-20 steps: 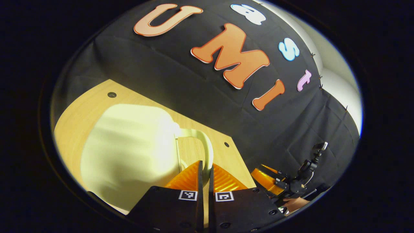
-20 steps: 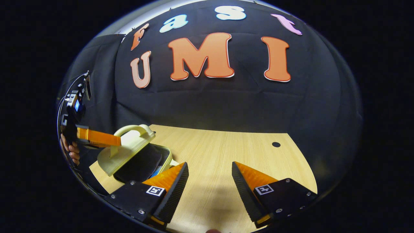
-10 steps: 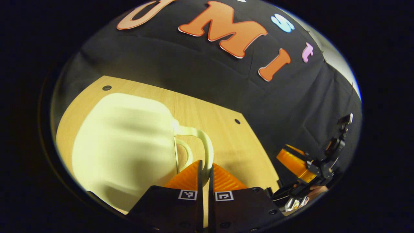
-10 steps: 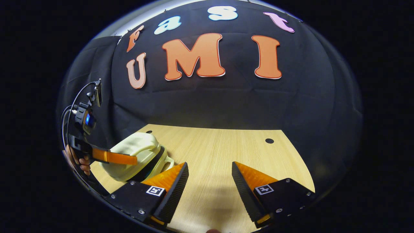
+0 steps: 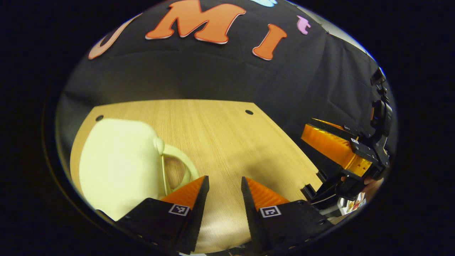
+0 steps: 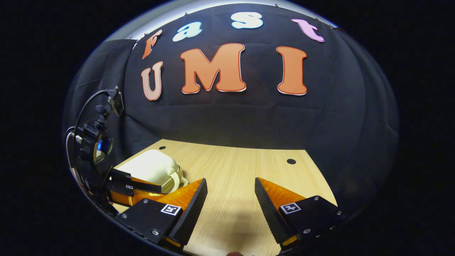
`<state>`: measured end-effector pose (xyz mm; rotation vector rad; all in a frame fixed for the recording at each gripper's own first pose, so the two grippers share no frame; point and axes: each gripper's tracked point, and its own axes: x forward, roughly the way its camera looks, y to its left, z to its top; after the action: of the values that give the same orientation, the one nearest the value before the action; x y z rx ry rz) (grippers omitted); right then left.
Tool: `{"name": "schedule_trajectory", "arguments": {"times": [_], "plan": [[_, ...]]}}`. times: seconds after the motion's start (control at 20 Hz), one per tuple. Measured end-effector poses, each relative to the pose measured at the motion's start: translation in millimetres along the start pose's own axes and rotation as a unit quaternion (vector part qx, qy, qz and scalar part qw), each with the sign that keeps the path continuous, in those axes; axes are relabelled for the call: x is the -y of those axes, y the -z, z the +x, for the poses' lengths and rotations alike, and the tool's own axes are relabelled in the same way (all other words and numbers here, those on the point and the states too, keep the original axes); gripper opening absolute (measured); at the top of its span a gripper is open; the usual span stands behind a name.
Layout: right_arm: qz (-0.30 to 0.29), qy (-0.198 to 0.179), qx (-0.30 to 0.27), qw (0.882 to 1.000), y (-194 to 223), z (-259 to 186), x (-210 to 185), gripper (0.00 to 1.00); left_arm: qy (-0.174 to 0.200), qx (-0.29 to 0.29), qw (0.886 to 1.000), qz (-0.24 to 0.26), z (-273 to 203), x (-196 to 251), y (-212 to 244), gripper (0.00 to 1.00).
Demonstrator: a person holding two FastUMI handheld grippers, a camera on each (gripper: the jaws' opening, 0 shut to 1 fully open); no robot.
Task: First open the suitcase, pack the skin care products into it, and then close the suitcase.
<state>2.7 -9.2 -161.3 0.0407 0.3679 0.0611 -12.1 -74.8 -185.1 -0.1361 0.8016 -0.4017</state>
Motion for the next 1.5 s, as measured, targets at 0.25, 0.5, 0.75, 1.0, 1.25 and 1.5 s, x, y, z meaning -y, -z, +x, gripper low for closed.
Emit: {"name": "schedule_trajectory", "arguments": {"times": [0.25,0.5,0.75,1.0,1.25,1.5], "plan": [[-0.007,0.002,0.026,1.0,-16,1,7,0.86,-0.096,0.125,0.987,0.035,-26,-4,-61,0.98],[-0.022,-0.004,0.085,0.996,-44,-6,11,0.91,-0.131,0.19,0.973,0.017,-46,-1,-81,0.97],[-0.044,-0.015,0.104,0.993,-49,-7,15,0.94,-0.168,0.252,0.952,0.037,-74,11,-105,0.98],[-0.038,-0.037,0.13,0.99,-59,-17,16,0.93,-0.192,0.289,0.935,0.068,-88,24,-108,0.97],[-0.034,-0.057,0.165,0.984,-76,-25,4,0.93,-0.19,0.294,0.935,0.06,-85,33,-116,0.96],[-0.043,-0.069,0.172,0.982,-74,-25,-7,0.98,-0.208,0.299,0.929,0.064,-98,24,-116,0.96]]}}
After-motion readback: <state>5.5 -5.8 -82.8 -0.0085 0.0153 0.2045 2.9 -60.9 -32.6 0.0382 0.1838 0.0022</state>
